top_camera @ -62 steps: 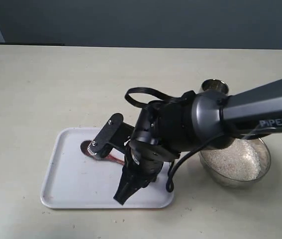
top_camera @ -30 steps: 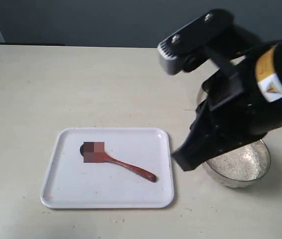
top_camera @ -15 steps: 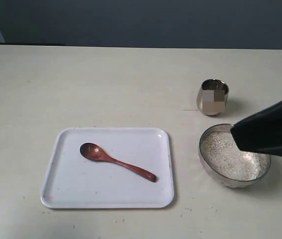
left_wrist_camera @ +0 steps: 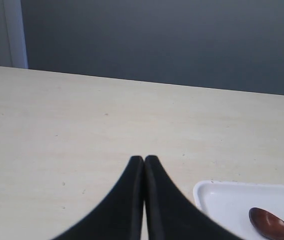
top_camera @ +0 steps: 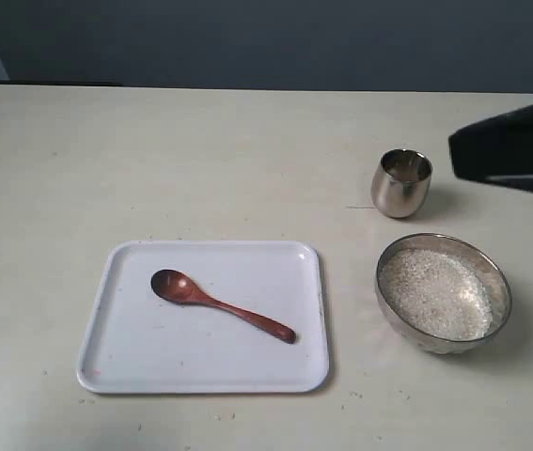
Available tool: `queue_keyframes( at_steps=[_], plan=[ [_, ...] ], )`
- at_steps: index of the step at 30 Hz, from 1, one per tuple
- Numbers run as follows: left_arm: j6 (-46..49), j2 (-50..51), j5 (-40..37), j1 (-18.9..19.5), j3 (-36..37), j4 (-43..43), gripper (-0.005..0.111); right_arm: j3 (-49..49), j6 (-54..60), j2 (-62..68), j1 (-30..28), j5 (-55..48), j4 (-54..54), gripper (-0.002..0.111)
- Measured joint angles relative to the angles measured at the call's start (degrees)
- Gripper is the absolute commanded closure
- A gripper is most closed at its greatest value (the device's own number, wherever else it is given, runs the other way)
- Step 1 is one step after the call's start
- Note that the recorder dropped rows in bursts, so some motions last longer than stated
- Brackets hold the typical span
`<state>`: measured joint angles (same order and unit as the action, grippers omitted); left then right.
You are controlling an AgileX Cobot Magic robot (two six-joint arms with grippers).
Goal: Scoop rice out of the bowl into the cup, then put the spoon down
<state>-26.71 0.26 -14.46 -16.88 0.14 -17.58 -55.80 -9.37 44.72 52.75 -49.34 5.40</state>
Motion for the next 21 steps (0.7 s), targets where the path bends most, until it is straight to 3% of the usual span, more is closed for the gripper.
queue_keyframes(
  at_steps=[4,9,14,21],
  plan=[
    [0.0,0.0,0.0,0.0,0.0,0.0,0.106,8.0,9.94,-5.4,-13.52,4.91,9.58,0.108],
    [0.0,0.0,0.0,0.0,0.0,0.0,0.106,18.14,32.87,-17.61,-29.72,5.59,24.93,0.108],
    [0.0,0.0,0.0,0.0,0.0,0.0,0.106,24.34,46.1,-31.29,-39.2,6.23,30.1,0.108],
    [0.0,0.0,0.0,0.0,0.0,0.0,0.106,30.02,48.35,-43.97,-50.74,8.39,30.7,0.108]
  ],
)
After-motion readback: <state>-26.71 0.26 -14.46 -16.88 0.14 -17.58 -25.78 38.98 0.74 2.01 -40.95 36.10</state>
